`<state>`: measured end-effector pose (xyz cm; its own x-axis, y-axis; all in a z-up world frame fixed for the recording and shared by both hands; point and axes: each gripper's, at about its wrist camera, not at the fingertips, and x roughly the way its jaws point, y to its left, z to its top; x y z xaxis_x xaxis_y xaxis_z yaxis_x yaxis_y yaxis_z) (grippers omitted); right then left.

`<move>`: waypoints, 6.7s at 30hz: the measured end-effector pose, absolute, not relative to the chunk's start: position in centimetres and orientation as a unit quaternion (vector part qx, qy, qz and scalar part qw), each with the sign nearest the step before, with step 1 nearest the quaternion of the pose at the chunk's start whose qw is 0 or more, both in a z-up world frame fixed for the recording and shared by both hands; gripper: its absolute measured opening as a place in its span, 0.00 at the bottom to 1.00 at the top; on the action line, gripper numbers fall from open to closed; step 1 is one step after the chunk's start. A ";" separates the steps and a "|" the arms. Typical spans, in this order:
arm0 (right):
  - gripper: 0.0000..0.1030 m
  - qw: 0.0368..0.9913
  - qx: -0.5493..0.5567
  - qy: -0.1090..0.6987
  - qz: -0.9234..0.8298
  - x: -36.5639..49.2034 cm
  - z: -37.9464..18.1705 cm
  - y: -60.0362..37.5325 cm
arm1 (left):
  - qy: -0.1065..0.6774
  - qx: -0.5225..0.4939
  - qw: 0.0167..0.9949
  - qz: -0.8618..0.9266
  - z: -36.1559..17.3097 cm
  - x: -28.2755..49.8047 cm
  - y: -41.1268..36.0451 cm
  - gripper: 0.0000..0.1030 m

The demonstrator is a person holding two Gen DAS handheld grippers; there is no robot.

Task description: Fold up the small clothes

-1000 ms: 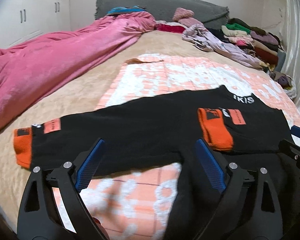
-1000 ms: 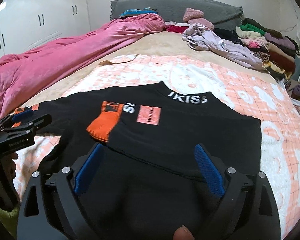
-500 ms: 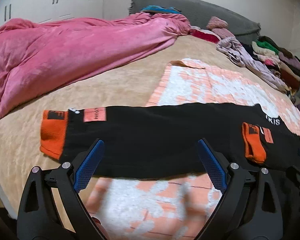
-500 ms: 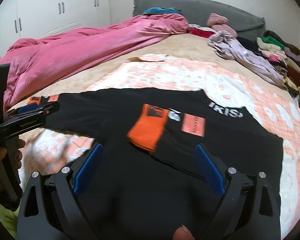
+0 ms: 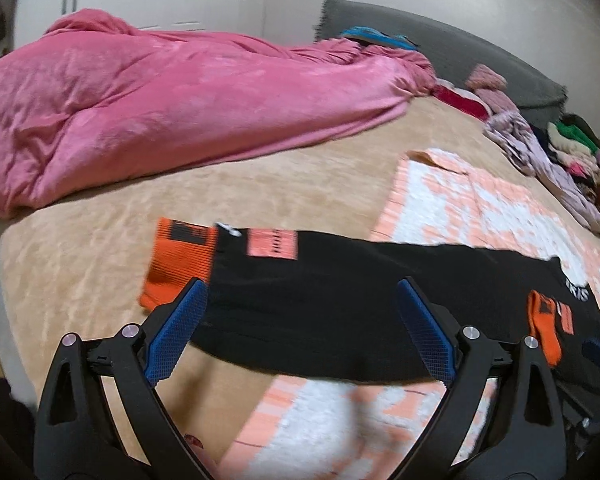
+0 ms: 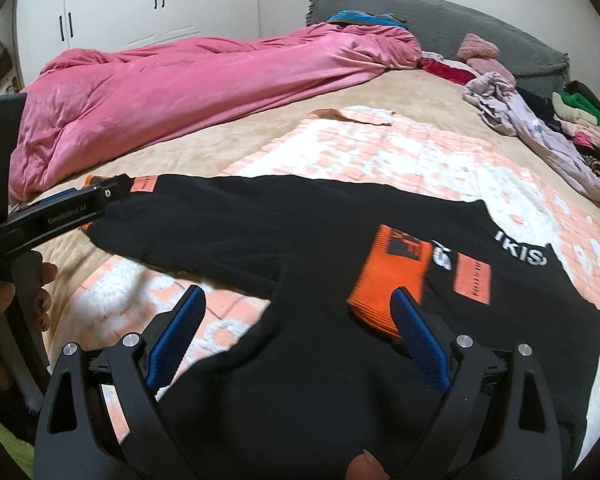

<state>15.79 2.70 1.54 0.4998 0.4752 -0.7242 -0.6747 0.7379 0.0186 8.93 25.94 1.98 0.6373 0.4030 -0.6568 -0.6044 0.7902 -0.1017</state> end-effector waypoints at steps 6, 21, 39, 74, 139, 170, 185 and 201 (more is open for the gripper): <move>0.90 0.849 -0.137 0.373 0.347 16.2 0.9 4.8 | 0.321 -0.172 0.878 0.309 1.5 8.4 28.0 0.86; 0.90 0.843 -0.138 0.374 0.360 16.9 0.5 8.1 | 0.325 -0.251 0.831 0.375 -1.0 6.2 33.3 0.86; 0.90 0.851 -0.101 0.387 0.340 17.7 -0.2 6.4 | 0.322 -0.289 0.837 0.335 -3.3 8.3 34.2 0.12; 0.90 0.904 0.053 0.402 0.132 18.2 -0.7 -20.3 | 0.293 -0.169 0.941 0.009 5.1 14.2 10.8 0.09; 0.11 0.887 0.028 0.361 0.288 21.4 4.7 -11.8 | 0.301 -0.206 0.928 0.069 2.3 15.1 18.3 0.50; 0.15 0.893 -0.060 0.437 0.084 29.5 -2.6 -23.2 | 0.401 -0.074 0.911 -0.063 -4.1 22.7 8.0 0.50; 0.24 0.899 0.055 0.418 0.120 26.3 -0.4 -27.4 | 0.363 -0.072 0.926 -0.073 -2.2 20.1 7.3 0.50; 0.07 0.884 0.068 0.442 0.136 24.6 -2.2 -27.4 | 0.384 -0.021 0.920 -0.068 -3.6 19.8 5.1 0.56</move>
